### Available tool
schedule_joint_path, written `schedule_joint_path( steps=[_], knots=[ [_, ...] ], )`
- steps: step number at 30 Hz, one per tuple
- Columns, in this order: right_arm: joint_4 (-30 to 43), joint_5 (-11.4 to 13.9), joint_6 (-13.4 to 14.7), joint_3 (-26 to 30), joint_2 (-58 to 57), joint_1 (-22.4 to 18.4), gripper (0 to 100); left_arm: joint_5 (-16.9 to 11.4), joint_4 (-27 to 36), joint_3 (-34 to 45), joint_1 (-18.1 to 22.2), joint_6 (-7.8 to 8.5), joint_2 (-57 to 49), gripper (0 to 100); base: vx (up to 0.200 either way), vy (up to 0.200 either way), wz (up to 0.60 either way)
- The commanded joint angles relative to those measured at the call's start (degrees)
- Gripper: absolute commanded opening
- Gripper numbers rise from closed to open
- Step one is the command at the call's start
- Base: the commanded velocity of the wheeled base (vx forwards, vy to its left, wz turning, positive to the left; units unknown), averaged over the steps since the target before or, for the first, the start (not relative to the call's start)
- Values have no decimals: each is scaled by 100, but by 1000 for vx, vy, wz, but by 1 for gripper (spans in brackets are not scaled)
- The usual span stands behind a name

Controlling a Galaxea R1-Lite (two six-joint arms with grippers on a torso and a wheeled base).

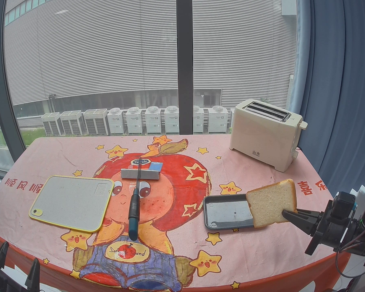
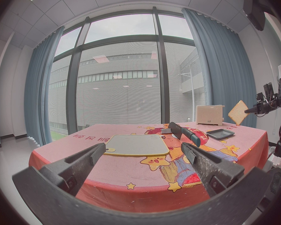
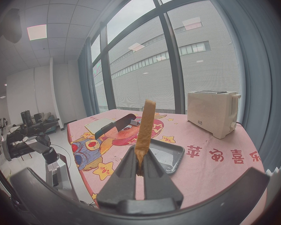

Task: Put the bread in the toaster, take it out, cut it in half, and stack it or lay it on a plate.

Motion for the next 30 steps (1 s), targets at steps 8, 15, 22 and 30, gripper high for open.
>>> schedule_joint_path(
  steps=[8, 15, 22, 30],
  knots=[
    [6, -7, 2, 13, 52, 21, 0, 44, 9, 101, -2, 17, -2, 100, 0, 0, 0],
    [6, -7, 2, 22, 43, 39, 0, 44, 9, 101, 7, 8, -2, 100, 0, -200, 0],
    [6, -7, 2, 30, 52, 30, 0, 44, 9, 101, 7, 8, -2, 100, 0, -200, 0],
    [6, -7, 2, 48, 52, 12, 0, 44, 9, 101, 7, 0, -2, 100, 0, -25, 0]
  ],
)
